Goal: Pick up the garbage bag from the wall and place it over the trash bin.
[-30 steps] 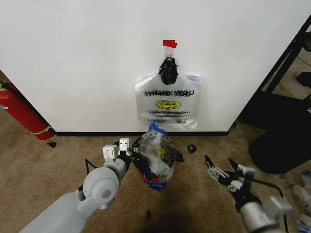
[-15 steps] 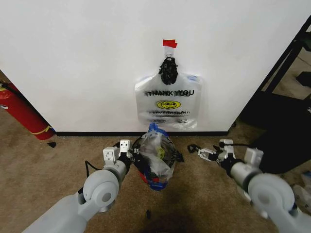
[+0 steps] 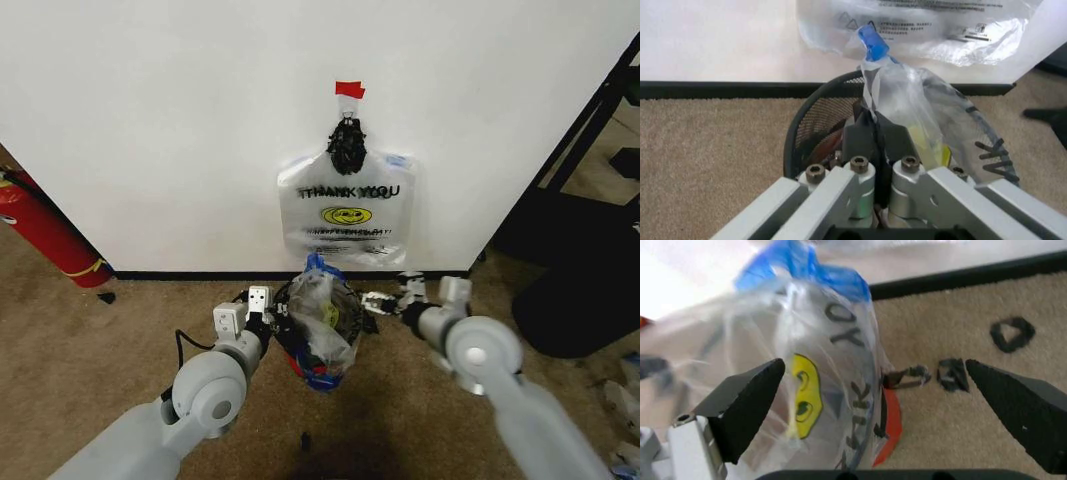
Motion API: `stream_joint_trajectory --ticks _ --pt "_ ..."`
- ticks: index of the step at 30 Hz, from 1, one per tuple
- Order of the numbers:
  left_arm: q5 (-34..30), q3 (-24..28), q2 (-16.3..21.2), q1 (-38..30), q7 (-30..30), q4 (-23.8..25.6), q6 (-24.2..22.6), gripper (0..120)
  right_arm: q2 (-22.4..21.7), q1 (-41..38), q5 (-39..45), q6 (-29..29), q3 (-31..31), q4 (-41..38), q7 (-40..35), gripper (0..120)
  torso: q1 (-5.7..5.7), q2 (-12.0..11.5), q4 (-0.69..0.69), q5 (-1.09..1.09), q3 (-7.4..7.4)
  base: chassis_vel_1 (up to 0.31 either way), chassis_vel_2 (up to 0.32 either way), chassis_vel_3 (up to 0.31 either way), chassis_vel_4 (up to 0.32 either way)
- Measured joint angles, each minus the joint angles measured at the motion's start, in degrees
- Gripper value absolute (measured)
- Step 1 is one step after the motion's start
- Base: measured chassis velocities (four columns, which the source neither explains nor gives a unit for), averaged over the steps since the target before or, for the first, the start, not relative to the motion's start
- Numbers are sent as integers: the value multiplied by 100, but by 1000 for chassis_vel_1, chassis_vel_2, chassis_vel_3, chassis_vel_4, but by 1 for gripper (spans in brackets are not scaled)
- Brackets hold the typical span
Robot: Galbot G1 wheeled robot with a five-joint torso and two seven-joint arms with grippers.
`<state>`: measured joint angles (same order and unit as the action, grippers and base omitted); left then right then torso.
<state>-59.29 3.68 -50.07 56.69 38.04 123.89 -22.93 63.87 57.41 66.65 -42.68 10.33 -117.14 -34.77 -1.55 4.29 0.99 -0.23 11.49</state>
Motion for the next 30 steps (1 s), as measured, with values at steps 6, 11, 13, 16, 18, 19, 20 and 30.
stream_joint_trajectory --ticks 6,11,13,16,18,19,20,30 --pt "34 -55 9 73 -7 5 11 0 415 -221 -45 26 -445 232 -1106 100 0 0 -1 -1 0 0 0 0 0" --pt "30 -62 56 68 -8 5 28 0 729 -262 -69 44 -629 421 -1603 100 1 0 0 0 0 0 0 0 0" --pt "27 -62 57 57 -8 5 34 0 782 -280 -72 47 -664 456 -1647 100 1 0 0 0 0 0 0 0 0" --pt "61 -70 38 55 -29 7 44 0 891 -366 -117 52 -734 601 -1680 100 1 0 0 0 0 0 0 0 0" --pt "68 -68 36 68 -33 28 45 0 923 -410 -126 54 -756 690 -1692 96 1 0 0 0 0 0 0 0 0" --pt "67 -64 36 72 -33 35 45 0 936 -425 -135 55 -771 739 -1696 91 1 0 0 1 0 0 0 0 0" --pt "68 -59 38 72 -32 40 45 0 969 -440 -164 56 -801 815 -1696 89 1 0 0 0 -1 0 0 0 0" --pt "-10 -103 80 47 -17 51 49 0 1091 -558 -196 57 -986 1116 -1706 64 1 0 0 0 -1 0 0 0 0"
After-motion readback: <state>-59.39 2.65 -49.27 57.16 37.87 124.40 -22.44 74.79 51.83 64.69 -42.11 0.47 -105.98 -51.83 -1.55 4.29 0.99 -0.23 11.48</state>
